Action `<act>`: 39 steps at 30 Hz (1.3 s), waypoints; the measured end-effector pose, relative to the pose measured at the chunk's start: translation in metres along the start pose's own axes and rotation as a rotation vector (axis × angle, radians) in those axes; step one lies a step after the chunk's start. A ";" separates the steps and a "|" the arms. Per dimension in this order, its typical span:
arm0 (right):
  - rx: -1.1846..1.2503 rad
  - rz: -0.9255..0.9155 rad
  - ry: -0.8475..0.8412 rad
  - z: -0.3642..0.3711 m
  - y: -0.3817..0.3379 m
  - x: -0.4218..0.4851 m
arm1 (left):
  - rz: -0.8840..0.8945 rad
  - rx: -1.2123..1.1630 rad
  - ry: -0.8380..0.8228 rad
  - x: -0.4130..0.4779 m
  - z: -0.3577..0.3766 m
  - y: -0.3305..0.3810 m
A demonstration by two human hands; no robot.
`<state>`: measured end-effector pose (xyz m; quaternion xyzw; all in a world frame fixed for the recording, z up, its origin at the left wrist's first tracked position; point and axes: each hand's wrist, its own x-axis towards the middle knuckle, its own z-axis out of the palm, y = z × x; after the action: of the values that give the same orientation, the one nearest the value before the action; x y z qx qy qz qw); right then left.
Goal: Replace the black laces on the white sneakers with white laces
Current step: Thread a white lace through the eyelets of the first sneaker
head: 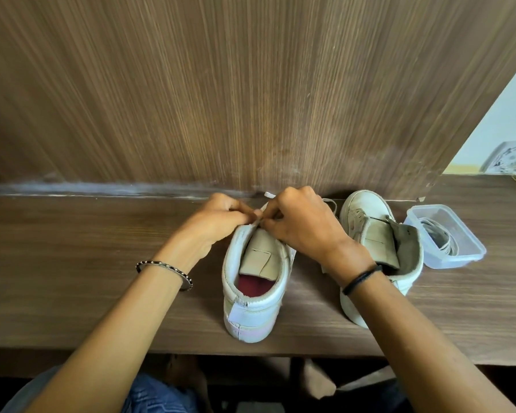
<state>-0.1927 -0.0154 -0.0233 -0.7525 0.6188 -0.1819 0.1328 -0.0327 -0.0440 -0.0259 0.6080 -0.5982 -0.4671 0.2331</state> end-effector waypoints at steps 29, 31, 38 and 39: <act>0.226 -0.039 -0.116 -0.022 0.014 -0.006 | 0.370 0.743 0.141 -0.017 -0.060 -0.011; 0.208 -0.034 -0.096 -0.020 0.014 -0.006 | 0.345 0.675 0.197 -0.018 -0.062 -0.007; 0.114 -0.053 -0.024 -0.011 0.015 -0.003 | 0.183 0.250 0.520 -0.005 -0.078 -0.015; 0.109 -0.056 -0.013 -0.010 0.014 -0.003 | 0.127 0.003 0.521 -0.002 -0.081 -0.016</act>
<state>-0.2099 -0.0147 -0.0203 -0.7624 0.5859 -0.2141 0.1722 0.0444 -0.0620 -0.0015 0.6693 -0.5557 -0.2784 0.4070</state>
